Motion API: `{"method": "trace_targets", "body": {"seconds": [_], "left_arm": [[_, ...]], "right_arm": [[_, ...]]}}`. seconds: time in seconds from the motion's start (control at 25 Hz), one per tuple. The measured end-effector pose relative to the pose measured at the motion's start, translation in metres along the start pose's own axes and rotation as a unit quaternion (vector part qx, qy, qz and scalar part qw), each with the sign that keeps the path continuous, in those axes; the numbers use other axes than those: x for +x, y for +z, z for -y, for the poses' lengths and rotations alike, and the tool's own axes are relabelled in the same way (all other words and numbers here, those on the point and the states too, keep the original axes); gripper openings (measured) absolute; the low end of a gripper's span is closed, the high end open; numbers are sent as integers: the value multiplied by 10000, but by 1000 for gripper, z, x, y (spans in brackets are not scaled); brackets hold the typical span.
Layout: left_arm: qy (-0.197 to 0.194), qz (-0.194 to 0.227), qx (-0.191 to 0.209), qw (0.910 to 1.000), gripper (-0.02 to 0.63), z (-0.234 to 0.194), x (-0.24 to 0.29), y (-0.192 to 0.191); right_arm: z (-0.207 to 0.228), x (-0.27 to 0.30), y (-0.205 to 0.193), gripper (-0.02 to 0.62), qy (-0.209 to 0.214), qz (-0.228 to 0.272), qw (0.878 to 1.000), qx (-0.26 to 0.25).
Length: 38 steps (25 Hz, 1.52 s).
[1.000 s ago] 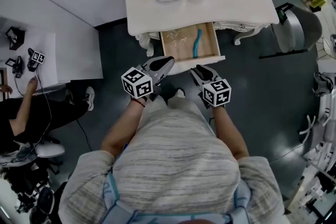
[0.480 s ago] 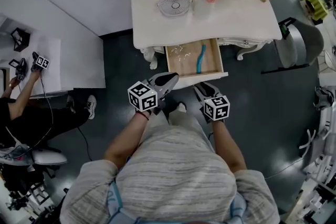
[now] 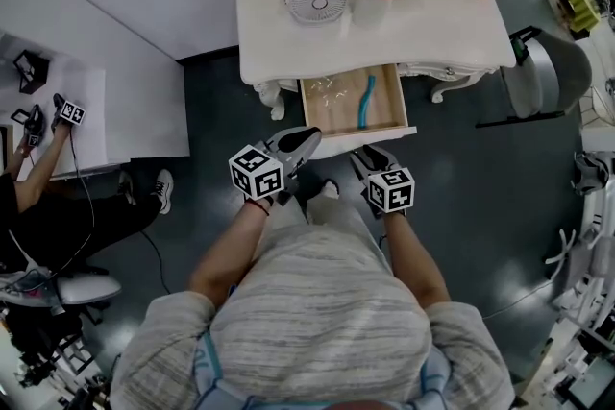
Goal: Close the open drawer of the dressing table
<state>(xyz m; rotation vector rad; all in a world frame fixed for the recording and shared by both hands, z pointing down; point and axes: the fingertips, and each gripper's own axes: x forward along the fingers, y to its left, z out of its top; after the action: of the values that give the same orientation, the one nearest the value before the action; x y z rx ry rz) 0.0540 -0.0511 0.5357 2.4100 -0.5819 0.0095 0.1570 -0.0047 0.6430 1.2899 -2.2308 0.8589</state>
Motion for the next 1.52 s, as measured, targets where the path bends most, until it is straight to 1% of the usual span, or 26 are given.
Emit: {"method": "trace_targets", "body": {"seconds": [0.2, 0.44, 0.68, 0.96, 1.24, 1.52], "left_arm": [[-10, -89, -2, 10000, 20, -3, 5, -2], [-32, -170, -20, 9998, 20, -6, 15, -4], [-103, -240, -48, 9996, 20, -3, 21, -8], [-89, -241, -80, 9996, 20, -3, 21, -11], [-51, -253, -183, 9995, 20, -6, 20, -17], [-74, -282, -219, 9993, 20, -10, 22, -19]], "right_arm": [[3, 6, -3, 147, -38, -79, 10000, -15], [15, 11, -16, 149, -174, -257, 9995, 83], [27, 16, -40, 149, -319, -618, 9975, 85], [33, 31, -66, 149, -356, -1068, 9936, 23], [35, 51, -79, 149, -408, -1409, 9892, -1], [40, 64, -94, 149, -551, -1809, 9819, -48]]}}
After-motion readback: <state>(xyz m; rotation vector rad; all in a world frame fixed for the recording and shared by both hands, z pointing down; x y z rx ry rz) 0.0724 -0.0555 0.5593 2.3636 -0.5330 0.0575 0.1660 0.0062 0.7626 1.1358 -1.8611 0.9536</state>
